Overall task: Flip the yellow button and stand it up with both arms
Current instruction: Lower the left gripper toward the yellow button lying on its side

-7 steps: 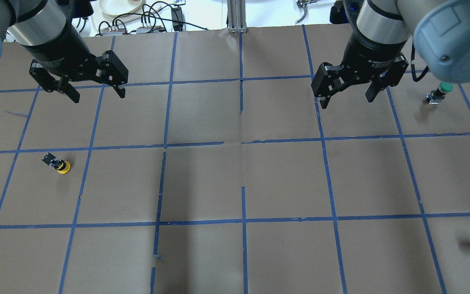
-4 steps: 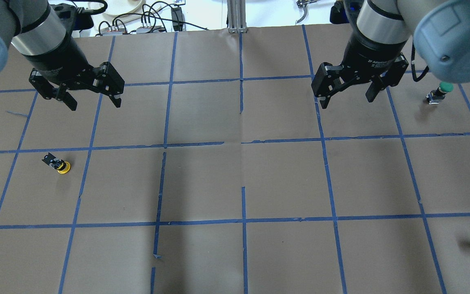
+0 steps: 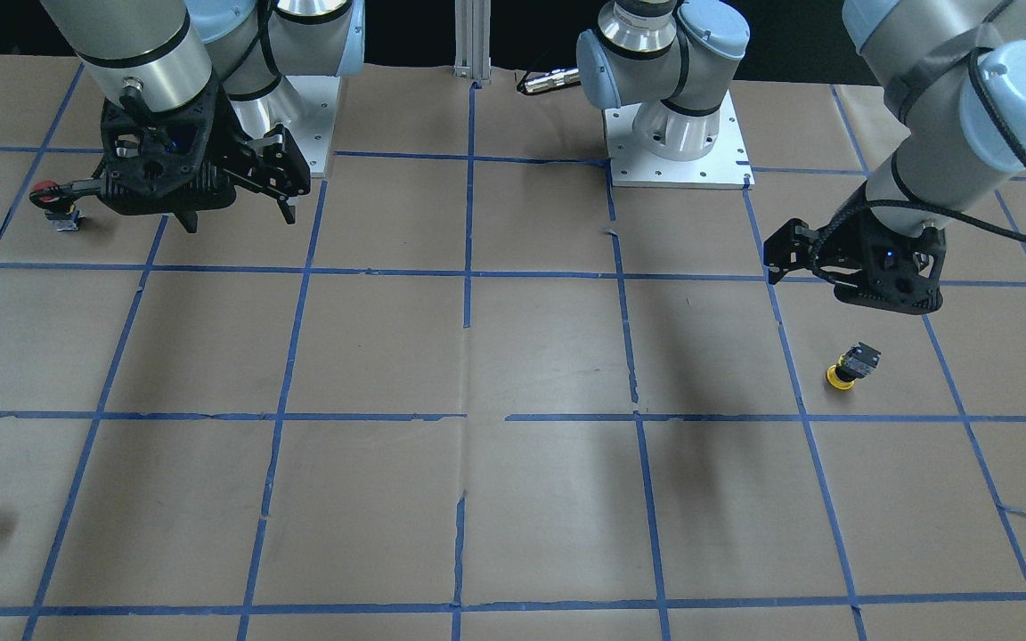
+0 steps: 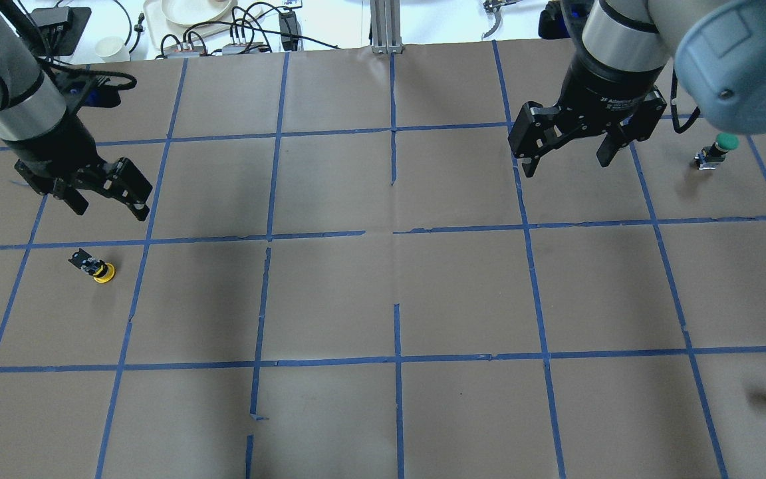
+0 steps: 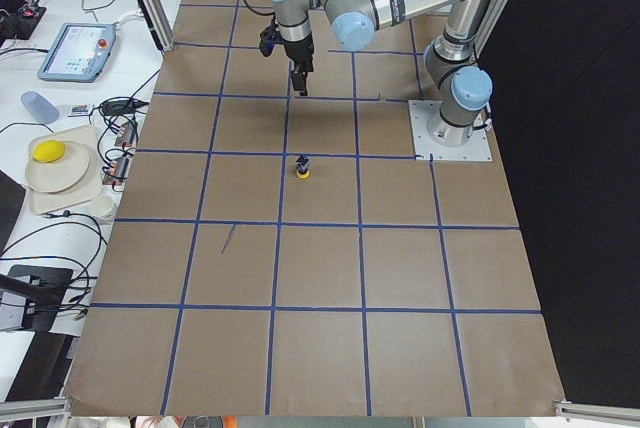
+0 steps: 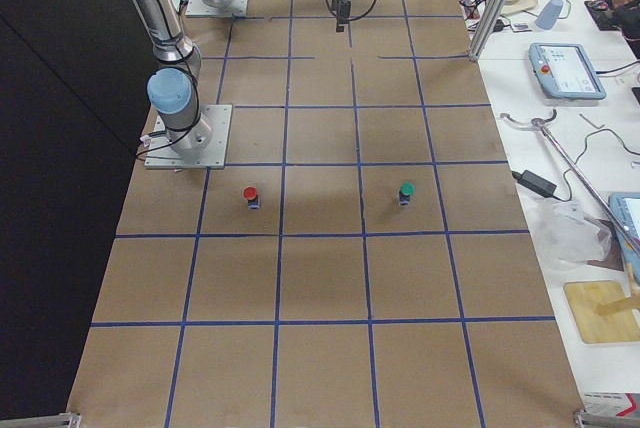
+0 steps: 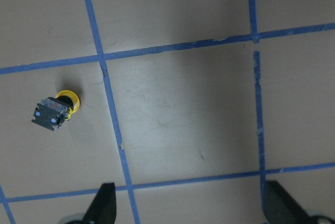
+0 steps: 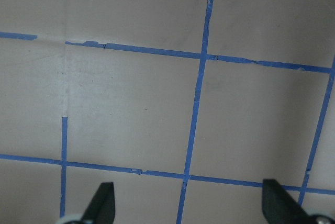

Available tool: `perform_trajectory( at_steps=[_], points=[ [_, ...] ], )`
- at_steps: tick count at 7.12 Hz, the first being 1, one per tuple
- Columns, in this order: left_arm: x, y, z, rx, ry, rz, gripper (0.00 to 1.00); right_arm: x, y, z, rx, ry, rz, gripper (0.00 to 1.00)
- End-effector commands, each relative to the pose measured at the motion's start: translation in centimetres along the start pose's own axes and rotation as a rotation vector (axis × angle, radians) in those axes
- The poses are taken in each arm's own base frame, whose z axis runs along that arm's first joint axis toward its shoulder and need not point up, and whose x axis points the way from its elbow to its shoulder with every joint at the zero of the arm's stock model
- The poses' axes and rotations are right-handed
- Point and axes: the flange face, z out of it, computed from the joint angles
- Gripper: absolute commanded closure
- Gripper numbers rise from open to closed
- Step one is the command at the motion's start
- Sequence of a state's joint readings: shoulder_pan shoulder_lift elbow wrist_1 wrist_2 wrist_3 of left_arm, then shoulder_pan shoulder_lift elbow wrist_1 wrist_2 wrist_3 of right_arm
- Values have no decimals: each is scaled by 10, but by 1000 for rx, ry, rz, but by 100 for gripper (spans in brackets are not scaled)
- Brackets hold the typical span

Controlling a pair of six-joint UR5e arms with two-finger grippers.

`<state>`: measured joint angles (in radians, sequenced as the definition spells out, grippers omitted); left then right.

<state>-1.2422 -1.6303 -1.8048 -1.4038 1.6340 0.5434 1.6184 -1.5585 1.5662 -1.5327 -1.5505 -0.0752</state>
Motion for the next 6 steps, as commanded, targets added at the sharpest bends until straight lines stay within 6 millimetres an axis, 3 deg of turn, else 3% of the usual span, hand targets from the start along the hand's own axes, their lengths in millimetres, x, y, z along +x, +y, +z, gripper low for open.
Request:
perform_trajectory(
  at_steps=[1,4,6],
  points=[
    [-57,17,62,89,-67,165,0,0,0,0,0,0,2,0],
    [-114,22,101,78,-55,323,0,-2,0,0,5,-2,-3,0],
    [-124,21,119,83,-59,329,0,-2,0,0,2,-2,-3,0]
  ],
)
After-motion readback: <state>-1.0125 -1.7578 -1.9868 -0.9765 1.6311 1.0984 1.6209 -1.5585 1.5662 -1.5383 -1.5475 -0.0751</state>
